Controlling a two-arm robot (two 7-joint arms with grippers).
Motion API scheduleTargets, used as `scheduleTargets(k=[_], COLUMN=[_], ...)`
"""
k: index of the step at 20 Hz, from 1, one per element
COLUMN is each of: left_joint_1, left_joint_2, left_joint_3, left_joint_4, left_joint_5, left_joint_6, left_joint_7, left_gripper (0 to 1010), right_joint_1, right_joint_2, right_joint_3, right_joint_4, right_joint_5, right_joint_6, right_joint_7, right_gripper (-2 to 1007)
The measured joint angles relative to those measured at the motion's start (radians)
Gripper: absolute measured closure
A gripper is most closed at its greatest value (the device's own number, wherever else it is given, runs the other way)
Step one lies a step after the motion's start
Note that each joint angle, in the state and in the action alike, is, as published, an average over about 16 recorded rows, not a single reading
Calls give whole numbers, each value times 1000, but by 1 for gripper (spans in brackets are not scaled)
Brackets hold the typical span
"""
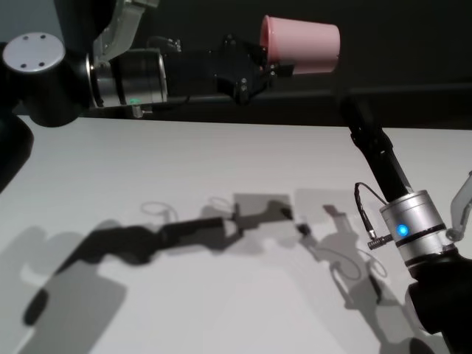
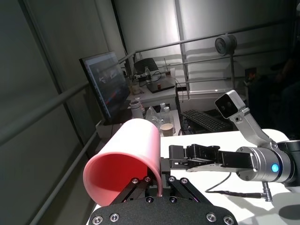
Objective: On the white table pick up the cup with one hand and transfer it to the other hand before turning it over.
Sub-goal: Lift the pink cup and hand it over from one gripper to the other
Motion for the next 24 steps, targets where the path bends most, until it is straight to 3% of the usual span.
scheduleTargets(k=[12, 24], left_joint_1=[0, 0], left_joint_2=[0, 0], left_joint_3=[0, 0], left_joint_4=[0, 0], left_joint_5=[0, 0], left_joint_6=[0, 0], left_joint_7=[0, 0], left_gripper=[961, 961], right_joint_1=[33, 35], right_joint_2=[14, 24], right_joint_3=[-32, -43], right_joint_4=[35, 42], right_joint_5=[49, 62], right_joint_6=[-6, -14], right_joint_7=[43, 46], right_gripper=[4, 5])
